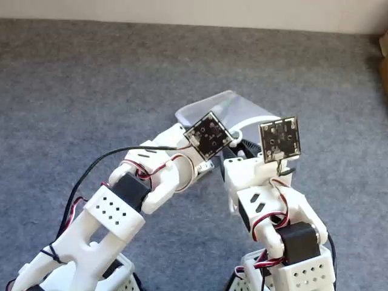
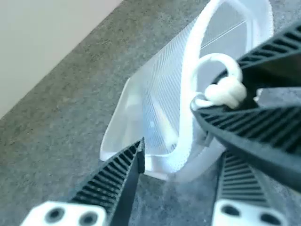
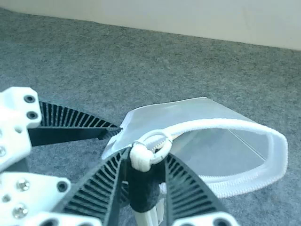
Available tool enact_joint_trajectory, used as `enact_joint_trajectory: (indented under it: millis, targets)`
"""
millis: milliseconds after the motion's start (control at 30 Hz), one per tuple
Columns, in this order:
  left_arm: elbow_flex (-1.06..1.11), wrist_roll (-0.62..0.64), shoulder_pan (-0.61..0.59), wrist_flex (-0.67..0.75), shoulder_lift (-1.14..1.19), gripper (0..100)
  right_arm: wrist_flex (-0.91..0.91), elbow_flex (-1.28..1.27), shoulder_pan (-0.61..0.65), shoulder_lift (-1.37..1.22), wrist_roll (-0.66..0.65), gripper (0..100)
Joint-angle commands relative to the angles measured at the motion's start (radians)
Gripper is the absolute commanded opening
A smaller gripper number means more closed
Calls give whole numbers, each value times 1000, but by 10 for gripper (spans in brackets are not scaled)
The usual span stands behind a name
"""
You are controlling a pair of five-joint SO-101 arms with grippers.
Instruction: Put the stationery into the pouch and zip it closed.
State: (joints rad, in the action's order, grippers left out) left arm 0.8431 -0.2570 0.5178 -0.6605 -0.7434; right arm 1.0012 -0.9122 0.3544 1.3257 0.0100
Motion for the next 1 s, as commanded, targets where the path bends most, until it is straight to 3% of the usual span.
enact_joint_trajectory:
  millis: [0,333,500,633,967]
  targets:
    - [53,-11,-18,118,-25,179,-22,7,-5,16,12,5]
    - [91,-12,-18,180,-27,97,-22,7,-5,16,12,5]
    - [90,-12,-18,180,-27,2,-27,15,-12,16,12,5]
    - [90,-9,-21,178,-27,6,-28,15,-15,16,11,5]
    - [108,29,-25,141,-139,6,-127,4,-183,13,11,5]
